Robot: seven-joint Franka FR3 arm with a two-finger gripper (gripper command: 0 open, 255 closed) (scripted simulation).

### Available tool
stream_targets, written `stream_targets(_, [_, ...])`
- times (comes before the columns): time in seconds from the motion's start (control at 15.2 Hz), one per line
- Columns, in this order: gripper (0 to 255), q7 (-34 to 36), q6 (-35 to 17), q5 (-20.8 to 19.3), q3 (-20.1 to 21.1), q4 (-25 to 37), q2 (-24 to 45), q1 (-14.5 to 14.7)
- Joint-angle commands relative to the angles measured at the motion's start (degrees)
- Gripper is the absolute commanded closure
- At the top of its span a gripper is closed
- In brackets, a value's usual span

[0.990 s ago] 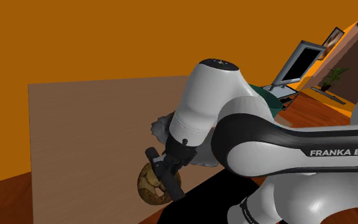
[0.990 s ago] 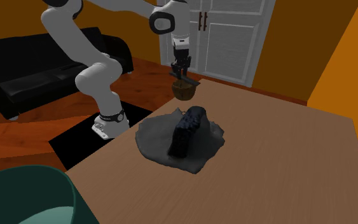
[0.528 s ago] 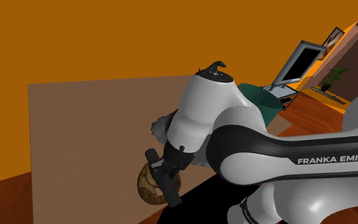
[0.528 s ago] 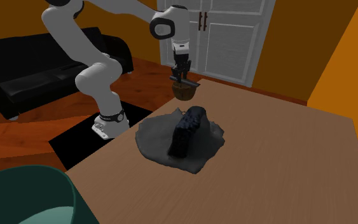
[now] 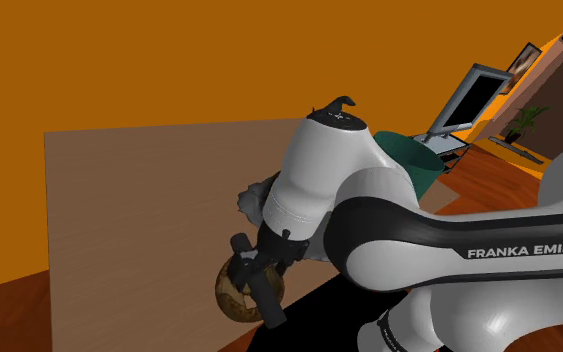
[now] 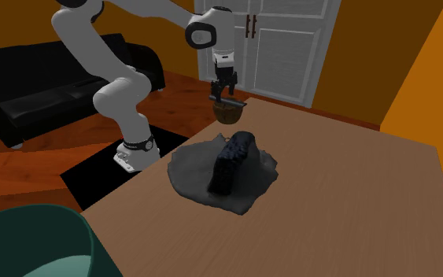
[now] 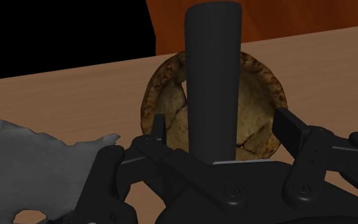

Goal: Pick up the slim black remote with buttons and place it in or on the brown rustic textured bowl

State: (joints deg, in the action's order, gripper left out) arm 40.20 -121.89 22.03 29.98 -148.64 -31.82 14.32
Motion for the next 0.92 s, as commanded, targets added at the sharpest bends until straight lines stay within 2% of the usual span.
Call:
stream_targets(0.0, [0, 0.0, 0.0, 0.0, 0.0, 0.0, 0.0, 0.0])
stream_targets(0.07, [0, 0.0, 0.0, 0.0, 0.0, 0.0, 0.0, 0.0])
stream_targets(0.33, [0, 0.1, 8.3, -1.4, -2.6, 4.9, -3.3, -0.2])
stream_targets(0.86, [0, 0.1, 8.3, -1.4, -2.6, 4.9, -3.3, -0.2])
